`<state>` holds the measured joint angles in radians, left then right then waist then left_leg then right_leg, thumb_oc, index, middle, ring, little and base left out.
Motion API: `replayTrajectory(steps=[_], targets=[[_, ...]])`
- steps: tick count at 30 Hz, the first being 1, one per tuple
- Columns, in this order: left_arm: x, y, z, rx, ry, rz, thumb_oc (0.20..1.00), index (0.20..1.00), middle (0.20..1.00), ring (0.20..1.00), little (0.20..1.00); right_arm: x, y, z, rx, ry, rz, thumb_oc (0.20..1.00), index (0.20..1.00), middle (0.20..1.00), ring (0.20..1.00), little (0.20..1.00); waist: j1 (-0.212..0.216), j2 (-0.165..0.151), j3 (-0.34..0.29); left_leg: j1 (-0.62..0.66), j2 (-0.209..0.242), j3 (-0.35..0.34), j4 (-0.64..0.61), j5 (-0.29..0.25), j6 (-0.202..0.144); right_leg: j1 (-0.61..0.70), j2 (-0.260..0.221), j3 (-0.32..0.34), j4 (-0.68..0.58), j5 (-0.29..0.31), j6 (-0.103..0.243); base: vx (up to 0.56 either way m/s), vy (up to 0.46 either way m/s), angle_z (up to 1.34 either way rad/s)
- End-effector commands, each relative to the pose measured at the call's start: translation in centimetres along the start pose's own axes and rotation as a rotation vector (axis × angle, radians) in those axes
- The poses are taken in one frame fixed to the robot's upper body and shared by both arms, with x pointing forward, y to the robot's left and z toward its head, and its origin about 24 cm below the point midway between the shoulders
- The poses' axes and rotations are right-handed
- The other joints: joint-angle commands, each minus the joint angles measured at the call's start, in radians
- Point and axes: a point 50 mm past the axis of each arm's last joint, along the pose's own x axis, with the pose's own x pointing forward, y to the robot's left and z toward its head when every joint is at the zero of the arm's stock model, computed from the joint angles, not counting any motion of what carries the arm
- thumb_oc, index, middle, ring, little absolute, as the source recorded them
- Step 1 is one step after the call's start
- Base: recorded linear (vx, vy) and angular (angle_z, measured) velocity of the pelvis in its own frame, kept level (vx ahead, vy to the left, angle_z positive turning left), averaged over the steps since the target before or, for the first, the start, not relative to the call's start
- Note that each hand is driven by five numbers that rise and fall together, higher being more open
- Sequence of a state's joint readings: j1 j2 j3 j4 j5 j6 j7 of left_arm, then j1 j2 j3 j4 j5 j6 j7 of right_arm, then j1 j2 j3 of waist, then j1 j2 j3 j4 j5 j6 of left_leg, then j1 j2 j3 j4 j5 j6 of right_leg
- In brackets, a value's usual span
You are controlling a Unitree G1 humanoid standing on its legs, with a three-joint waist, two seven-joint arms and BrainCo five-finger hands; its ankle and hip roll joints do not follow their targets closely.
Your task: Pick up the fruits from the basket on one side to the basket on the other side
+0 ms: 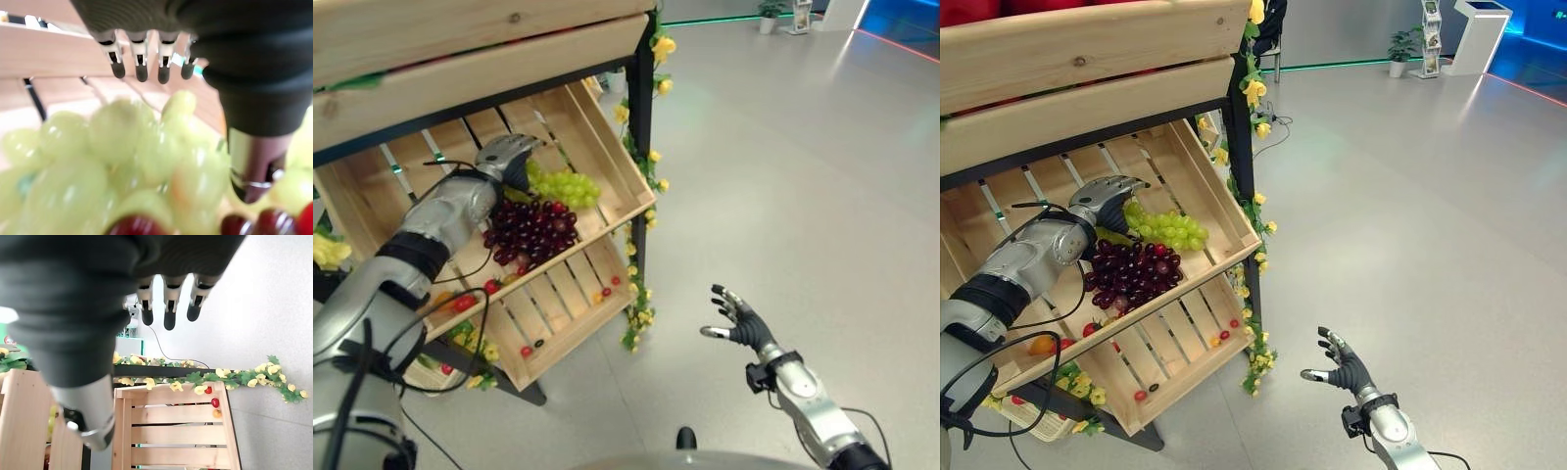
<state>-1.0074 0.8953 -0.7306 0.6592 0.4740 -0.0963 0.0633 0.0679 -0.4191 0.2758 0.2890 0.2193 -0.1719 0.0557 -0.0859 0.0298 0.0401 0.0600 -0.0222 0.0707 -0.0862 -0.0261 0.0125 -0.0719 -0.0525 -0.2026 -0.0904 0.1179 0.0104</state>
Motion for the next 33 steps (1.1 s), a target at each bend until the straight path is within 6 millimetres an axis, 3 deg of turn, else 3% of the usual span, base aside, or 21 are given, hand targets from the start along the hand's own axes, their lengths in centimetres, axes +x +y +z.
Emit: replayTrajectory(steps=[1,3,6,8,10,17,22,24,29,33], targets=[[-0.2,7.0,-1.3,-0.075,0.024,0.290,1.000,1.000,1.000,1.000,1.000,0.2,-0.7,1.7,0.007,-0.093,-0.029,1.000,1.000,1.000,1.000,1.000,0.025,-0.020,0.003,-0.021,-0.026,-0.019,0.010,-0.007,-0.005,0.092,-0.059,-0.004,0.044,-0.091,0.150,0.00,0.000,0.00],[-1.5,8.5,0.8,-0.172,-0.115,0.395,1.000,1.000,1.000,1.000,1.000,-0.1,-1.6,1.4,0.017,-0.083,-0.085,1.000,1.000,1.000,1.000,1.000,0.043,-0.029,0.003,-0.022,-0.026,-0.030,0.011,-0.009,-0.005,0.096,-0.058,-0.010,0.045,-0.095,0.146,0.00,0.000,0.00],[-3.2,8.6,2.4,-0.273,-0.227,0.438,1.000,1.000,1.000,1.000,1.000,-0.4,-2.4,1.2,0.019,-0.076,-0.135,1.000,1.000,1.000,1.000,1.000,0.051,-0.032,0.001,-0.018,-0.024,-0.038,0.013,-0.010,-0.005,0.103,-0.054,-0.014,0.049,-0.102,0.139,0.01,-0.034,0.10],[-3.7,8.3,2.8,-0.317,-0.259,0.435,1.000,1.000,1.000,1.000,1.000,-0.5,-2.6,1.1,0.021,-0.073,-0.150,1.000,1.000,1.000,1.000,1.000,0.052,-0.032,0.000,-0.017,-0.024,-0.039,0.013,-0.010,-0.005,0.106,-0.053,-0.015,0.047,-0.103,0.138,0.01,-0.026,0.10],[-5.1,7.7,4.1,-0.491,-0.358,0.468,1.000,1.000,1.000,1.000,1.000,-0.8,-3.2,1.0,0.031,-0.077,-0.189,1.000,1.000,1.000,1.000,1.000,0.058,-0.037,-0.004,-0.011,-0.020,-0.045,0.011,-0.011,-0.009,0.112,-0.049,-0.019,0.041,-0.105,0.132,0.01,-0.041,0.05],[-7.1,5.9,6.3,-0.812,-0.472,0.548,1.000,1.000,1.000,1.000,1.000,-0.8,-3.9,1.4,0.040,-0.101,-0.232,1.000,1.000,1.000,1.000,1.000,0.057,-0.047,0.004,-0.012,-0.003,-0.053,0.010,-0.004,-0.022,0.111,-0.033,-0.021,0.038,-0.109,0.116,-0.01,-0.052,0.06],[-7.9,4.4,7.4,-0.917,-0.535,0.444,1.000,1.000,1.000,1.000,1.000,-0.7,-4.5,2.2,0.037,-0.138,-0.256,1.000,1.000,1.000,1.000,1.000,0.047,-0.046,0.016,-0.017,0.010,-0.059,0.014,-0.001,-0.032,0.098,-0.021,-0.020,0.050,-0.119,0.103,-0.03,-0.065,0.04],[-7.8,2.1,8.1,-0.998,-0.516,0.353,1.000,1.000,1.000,1.000,1.000,-0.8,-4.8,2.5,0.028,-0.149,-0.270,1.000,1.000,1.000,1.000,1.000,0.041,-0.046,0.022,-0.020,0.019,-0.063,0.027,-0.004,-0.038,0.095,-0.012,-0.016,0.055,-0.126,0.092,0.00,-0.087,0.02],[-8.1,-0.8,9.7,-1.079,-0.522,0.213,1.000,1.000,1.000,1.000,1.000,-0.9,-5.9,2.9,0.025,-0.172,-0.315,1.000,1.000,1.000,1.000,1.000,0.032,-0.037,0.032,-0.027,0.035,-0.068,0.059,-0.013,-0.048,0.092,0.004,-0.007,0.060,-0.137,0.076,0.00,-0.076,0.02],[-7.9,-2.8,11.5,-1.150,-0.549,0.087,1.000,1.000,1.000,1.000,1.000,-0.9,-6.9,3.6,0.015,-0.202,-0.356,1.000,1.000,1.000,1.000,1.000,0.026,-0.038,0.062,-0.068,0.015,-0.101,0.172,-0.049,-0.052,0.087,0.009,0.024,0.068,-0.137,0.064,-0.05,-0.045,-0.02]])
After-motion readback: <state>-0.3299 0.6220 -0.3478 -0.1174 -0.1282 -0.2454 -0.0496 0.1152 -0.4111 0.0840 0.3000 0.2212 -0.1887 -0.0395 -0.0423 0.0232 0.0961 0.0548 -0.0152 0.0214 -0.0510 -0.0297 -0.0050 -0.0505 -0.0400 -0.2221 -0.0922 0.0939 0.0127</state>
